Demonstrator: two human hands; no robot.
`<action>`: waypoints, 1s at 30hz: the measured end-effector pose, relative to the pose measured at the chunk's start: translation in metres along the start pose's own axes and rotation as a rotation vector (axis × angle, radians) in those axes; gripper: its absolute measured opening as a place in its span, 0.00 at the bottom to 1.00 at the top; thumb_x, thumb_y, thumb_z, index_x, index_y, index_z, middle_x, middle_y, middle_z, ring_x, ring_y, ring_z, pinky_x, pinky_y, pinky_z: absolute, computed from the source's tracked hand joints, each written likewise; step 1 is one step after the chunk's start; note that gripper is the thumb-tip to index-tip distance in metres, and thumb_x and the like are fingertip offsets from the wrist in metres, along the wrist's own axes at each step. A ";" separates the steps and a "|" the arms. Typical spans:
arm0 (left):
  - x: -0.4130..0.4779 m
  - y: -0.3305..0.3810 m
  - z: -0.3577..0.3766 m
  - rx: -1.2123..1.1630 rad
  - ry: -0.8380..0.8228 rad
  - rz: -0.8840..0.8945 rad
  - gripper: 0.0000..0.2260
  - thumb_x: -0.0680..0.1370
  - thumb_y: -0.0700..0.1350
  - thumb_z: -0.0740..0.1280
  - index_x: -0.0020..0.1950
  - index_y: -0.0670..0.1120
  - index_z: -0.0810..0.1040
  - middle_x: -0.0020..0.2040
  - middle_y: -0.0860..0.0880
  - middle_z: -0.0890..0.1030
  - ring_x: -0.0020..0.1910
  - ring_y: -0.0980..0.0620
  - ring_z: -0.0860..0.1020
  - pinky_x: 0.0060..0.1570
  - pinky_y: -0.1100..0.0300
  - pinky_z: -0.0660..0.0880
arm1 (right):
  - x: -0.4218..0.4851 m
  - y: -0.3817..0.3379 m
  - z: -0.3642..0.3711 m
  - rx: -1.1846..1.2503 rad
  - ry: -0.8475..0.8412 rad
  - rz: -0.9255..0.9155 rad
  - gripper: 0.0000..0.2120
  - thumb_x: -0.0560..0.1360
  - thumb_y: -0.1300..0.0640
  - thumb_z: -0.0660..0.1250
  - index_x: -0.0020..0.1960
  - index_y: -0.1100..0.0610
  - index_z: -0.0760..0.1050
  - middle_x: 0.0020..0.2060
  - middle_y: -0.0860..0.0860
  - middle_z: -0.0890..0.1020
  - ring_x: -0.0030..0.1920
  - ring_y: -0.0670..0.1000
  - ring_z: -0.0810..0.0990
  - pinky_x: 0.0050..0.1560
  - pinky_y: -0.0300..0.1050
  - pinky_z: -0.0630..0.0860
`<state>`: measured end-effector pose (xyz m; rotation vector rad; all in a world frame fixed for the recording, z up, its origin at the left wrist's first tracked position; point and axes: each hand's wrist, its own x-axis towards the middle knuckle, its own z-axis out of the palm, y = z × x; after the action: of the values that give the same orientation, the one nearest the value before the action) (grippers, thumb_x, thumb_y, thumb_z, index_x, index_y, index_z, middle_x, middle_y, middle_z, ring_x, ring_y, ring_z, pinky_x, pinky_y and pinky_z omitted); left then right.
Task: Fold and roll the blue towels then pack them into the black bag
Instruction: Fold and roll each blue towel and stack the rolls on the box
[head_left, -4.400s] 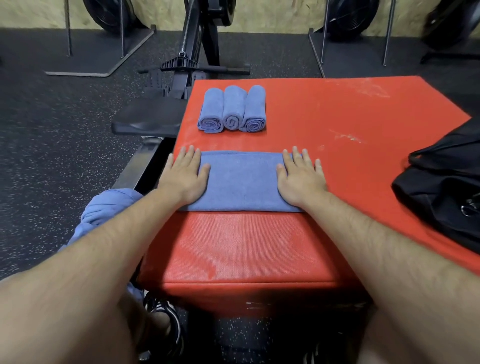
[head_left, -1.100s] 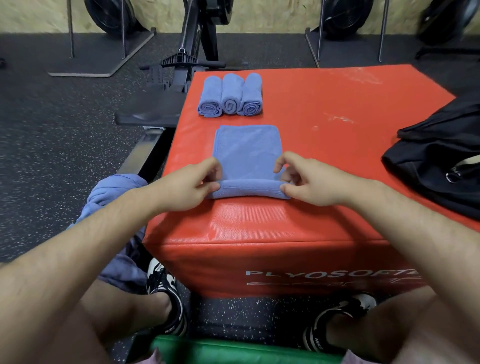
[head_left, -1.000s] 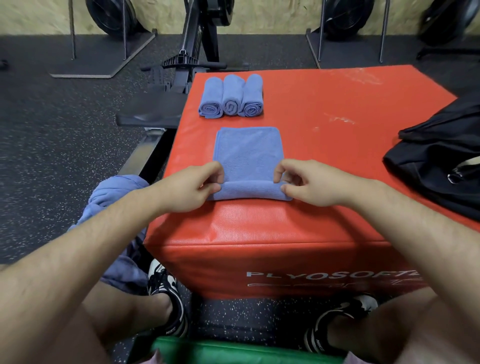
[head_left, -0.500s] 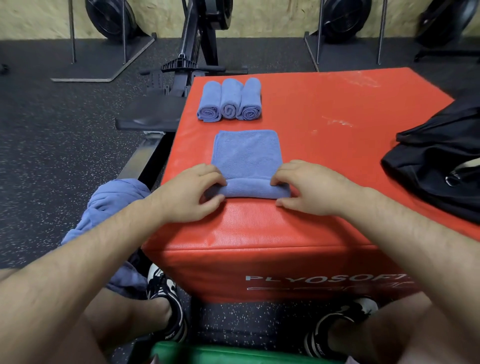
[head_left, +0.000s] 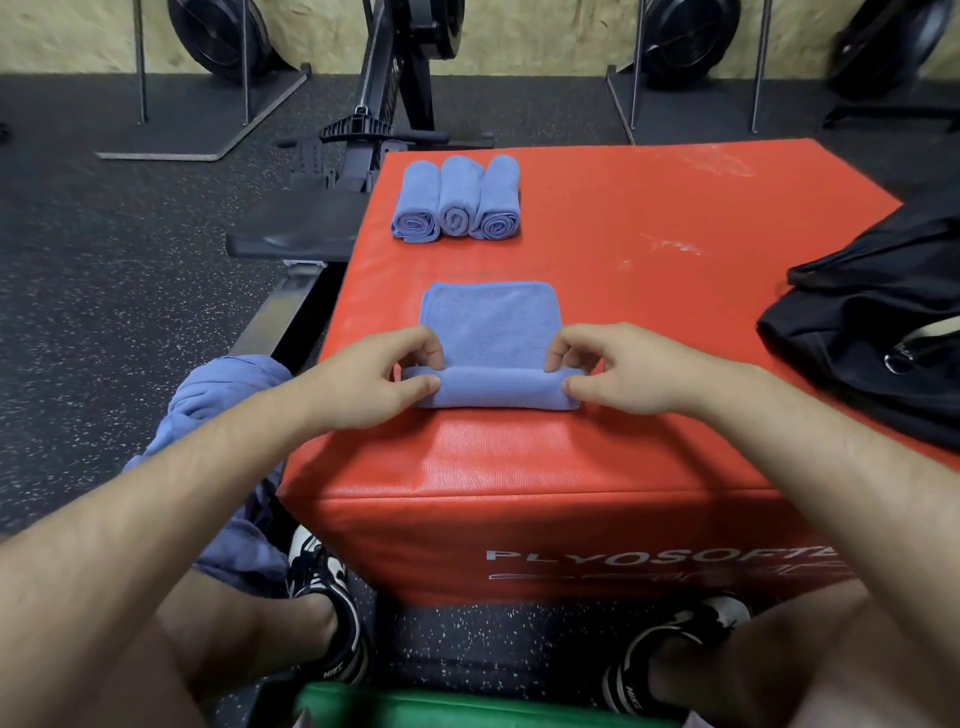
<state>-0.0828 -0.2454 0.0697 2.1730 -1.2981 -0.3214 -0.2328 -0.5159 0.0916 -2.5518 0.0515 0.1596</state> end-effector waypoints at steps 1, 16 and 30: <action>0.001 -0.001 0.002 0.056 0.039 0.041 0.05 0.77 0.42 0.69 0.48 0.51 0.76 0.45 0.56 0.78 0.45 0.58 0.74 0.44 0.65 0.67 | 0.001 0.001 0.002 -0.022 0.028 -0.026 0.11 0.73 0.61 0.69 0.51 0.48 0.78 0.45 0.47 0.79 0.47 0.50 0.79 0.52 0.45 0.75; 0.010 -0.005 0.007 0.409 0.072 0.176 0.16 0.75 0.53 0.70 0.60 0.47 0.77 0.54 0.50 0.79 0.53 0.47 0.76 0.55 0.51 0.74 | 0.007 0.001 0.016 -0.316 0.209 -0.192 0.18 0.71 0.54 0.74 0.59 0.52 0.75 0.52 0.48 0.80 0.55 0.52 0.75 0.56 0.48 0.72; 0.018 0.006 0.000 0.204 0.067 0.088 0.14 0.76 0.48 0.64 0.60 0.54 0.80 0.54 0.55 0.72 0.56 0.51 0.68 0.60 0.54 0.66 | 0.015 0.002 0.007 -0.166 0.184 -0.128 0.12 0.73 0.61 0.69 0.56 0.54 0.81 0.53 0.48 0.75 0.55 0.52 0.69 0.61 0.43 0.66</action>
<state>-0.0782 -0.2630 0.0747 2.2636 -1.4379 -0.0827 -0.2190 -0.5141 0.0832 -2.7182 -0.0560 -0.1260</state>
